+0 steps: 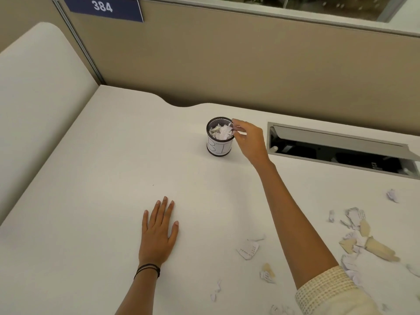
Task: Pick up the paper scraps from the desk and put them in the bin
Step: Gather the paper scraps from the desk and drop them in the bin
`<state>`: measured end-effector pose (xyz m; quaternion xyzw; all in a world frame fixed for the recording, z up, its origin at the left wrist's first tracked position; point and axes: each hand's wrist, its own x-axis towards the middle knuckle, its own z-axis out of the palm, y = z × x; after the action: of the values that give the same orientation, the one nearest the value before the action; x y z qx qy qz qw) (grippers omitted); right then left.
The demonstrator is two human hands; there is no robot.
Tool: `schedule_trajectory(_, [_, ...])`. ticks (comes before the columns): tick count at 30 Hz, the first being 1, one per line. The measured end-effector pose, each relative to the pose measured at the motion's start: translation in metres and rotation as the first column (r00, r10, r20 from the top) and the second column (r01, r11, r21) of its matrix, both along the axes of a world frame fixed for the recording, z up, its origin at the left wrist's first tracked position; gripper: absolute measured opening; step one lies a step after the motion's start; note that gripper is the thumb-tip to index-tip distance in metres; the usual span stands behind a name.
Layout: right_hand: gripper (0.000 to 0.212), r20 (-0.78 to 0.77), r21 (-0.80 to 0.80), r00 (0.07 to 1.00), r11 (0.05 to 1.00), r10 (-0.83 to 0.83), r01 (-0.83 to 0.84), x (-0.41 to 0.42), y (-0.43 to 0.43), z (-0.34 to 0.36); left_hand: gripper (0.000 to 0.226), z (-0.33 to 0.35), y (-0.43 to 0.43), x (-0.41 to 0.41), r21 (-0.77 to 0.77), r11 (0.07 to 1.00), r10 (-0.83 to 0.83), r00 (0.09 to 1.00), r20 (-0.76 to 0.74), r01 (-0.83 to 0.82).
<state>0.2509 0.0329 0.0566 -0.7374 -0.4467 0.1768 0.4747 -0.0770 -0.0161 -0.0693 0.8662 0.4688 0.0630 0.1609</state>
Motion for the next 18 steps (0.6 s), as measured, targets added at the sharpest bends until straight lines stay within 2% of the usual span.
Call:
schedule_trajectory(2, [0.034, -0.025, -0.014, 0.999, 1.000, 0.025, -0.025, 0.000, -0.014, 0.003, 0.058, -0.001, 0.000, 0.000, 0.007, 1.000, -0.005, 1.000, -0.005, 0.005])
schedule_trajectory(8, [0.028, -0.001, -0.106, 0.995, 0.989, -0.100, 0.100, -0.002, -0.103, -0.009, 0.059, -0.001, 0.001, 0.000, 0.019, 1.000, -0.004, 1.000, -0.010, 0.004])
schedule_trajectory(11, [0.027, 0.050, -0.319, 0.996, 0.944, -0.068, 0.081, -0.009, -0.159, -0.037, 0.059, -0.001, 0.001, 0.000, 0.023, 1.000, -0.006, 1.000, -0.009, 0.006])
schedule_trajectory(14, [0.043, 0.017, -0.589, 1.000, 0.808, 0.008, 0.004, -0.035, -0.208, -0.067, 0.060, -0.001, 0.000, 0.001, 0.027, 1.000, -0.009, 1.000, 0.007, 0.008])
schedule_trajectory(18, [0.048, 0.097, -0.650, 0.982, 0.757, 0.162, -0.060, -0.086, -0.244, -0.077, 0.062, 0.002, 0.009, 0.008, 0.031, 1.000, 0.005, 1.000, 0.030, -0.006])
